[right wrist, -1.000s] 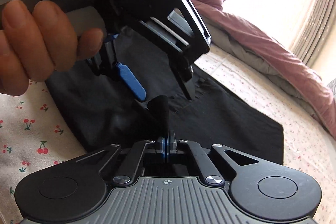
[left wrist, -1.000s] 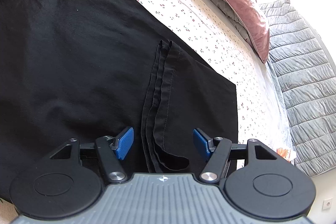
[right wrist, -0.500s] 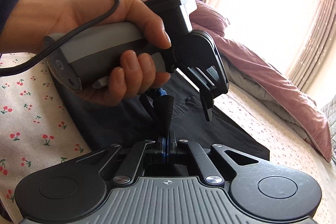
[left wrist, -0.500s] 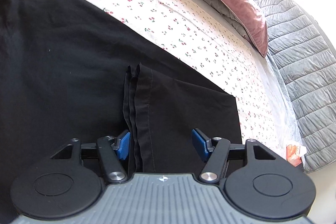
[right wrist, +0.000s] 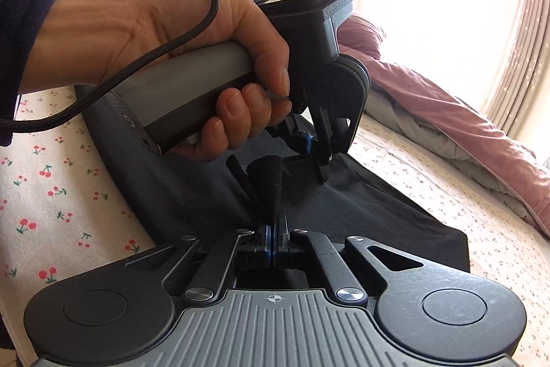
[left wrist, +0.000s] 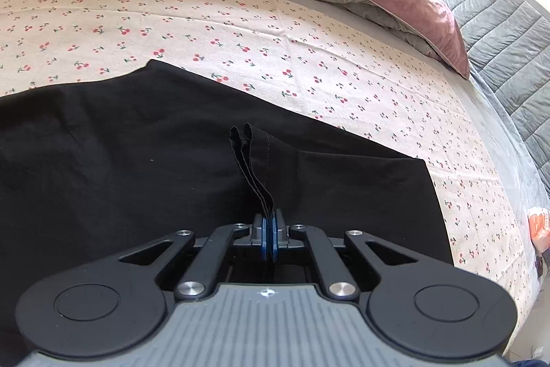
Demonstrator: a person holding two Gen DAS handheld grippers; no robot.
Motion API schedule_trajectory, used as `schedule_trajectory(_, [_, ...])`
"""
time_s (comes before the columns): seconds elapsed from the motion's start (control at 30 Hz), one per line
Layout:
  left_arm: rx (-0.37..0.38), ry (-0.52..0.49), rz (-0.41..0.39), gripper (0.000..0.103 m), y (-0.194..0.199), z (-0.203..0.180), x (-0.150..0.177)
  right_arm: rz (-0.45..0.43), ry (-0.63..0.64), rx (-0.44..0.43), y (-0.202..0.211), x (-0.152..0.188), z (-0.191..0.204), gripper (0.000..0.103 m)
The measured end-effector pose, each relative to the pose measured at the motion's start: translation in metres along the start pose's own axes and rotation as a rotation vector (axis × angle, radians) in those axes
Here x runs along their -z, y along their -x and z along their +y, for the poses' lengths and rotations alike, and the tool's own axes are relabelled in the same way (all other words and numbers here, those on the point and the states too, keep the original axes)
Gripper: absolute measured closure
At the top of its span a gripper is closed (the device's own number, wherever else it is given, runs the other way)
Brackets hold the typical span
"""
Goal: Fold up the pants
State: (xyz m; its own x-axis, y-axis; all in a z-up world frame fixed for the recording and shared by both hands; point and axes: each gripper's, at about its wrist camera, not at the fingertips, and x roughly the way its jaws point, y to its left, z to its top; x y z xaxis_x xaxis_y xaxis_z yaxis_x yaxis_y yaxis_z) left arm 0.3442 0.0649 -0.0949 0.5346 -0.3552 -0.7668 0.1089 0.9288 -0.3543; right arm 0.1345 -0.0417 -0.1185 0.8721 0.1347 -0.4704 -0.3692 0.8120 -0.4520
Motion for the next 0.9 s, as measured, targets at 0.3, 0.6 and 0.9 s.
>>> schedule_trajectory(0.3, [-0.054, 0.019, -0.080, 0.103, 0.048, 0.060, -0.016, -0.044, -0.053, -0.078, -0.022, -0.036, 0.047, 0.103])
schedule_trajectory(0.6, [-0.285, -0.030, -0.165, 0.103, 0.094, 0.119, -0.016, -0.058, -0.229, -0.249, -0.062, -0.073, 0.087, 0.103])
schedule_trajectory(0.9, [-0.509, 0.092, -0.264, 0.103, 0.138, 0.216, -0.022, -0.064, -0.150, -0.393, -0.089, -0.126, 0.164, 0.103])
